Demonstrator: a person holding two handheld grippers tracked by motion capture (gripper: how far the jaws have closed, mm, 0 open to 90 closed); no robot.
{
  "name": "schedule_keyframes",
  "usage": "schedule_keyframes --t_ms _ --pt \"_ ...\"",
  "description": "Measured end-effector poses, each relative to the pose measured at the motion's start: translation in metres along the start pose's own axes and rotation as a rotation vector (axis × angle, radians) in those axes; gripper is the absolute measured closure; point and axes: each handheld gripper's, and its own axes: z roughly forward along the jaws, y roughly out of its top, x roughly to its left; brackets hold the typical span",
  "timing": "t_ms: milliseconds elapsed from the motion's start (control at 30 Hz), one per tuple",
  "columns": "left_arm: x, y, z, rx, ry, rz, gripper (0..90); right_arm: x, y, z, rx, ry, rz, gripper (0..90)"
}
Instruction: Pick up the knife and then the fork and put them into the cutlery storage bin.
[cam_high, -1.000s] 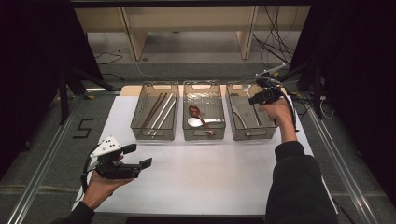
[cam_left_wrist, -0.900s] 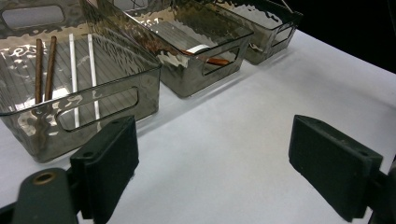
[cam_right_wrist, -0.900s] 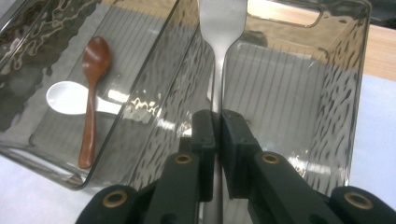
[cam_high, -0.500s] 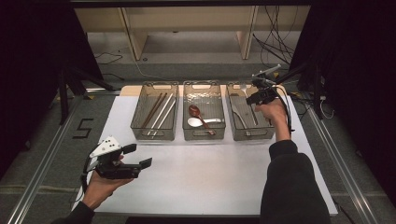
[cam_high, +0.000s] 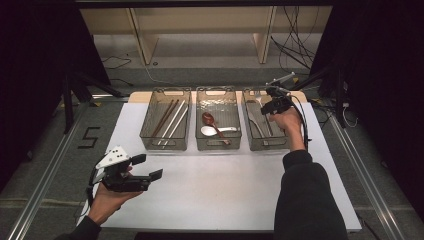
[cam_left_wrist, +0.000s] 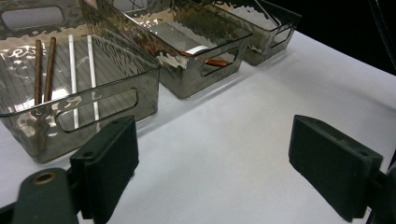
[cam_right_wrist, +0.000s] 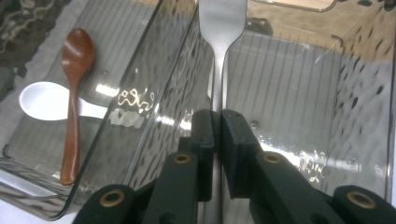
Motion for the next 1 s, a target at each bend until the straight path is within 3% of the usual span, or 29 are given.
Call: schedule_keyframes --t_ms 133,467,800,1000 --pt "0.0 0.0 0.0 -0.002 -0.001 -0.002 15.3 0.0 0.0 0.002 0.002 0.009 0.014 75.5" --pt "-0.001 0.0 0.0 0.0 -0.001 -0.002 15.3 0.002 -0.004 -0.007 -0.019 0.039 -0.006 65.5" --pt "-0.001 0.0 0.001 0.006 0.0 0.002 15.3 0.007 -0.023 -0.019 -0.05 0.09 -0.028 50.5" --pt "-0.001 -0.001 0.001 0.006 0.001 0.0 15.3 0.014 -0.038 -0.033 -0.111 0.128 -0.049 44.1"
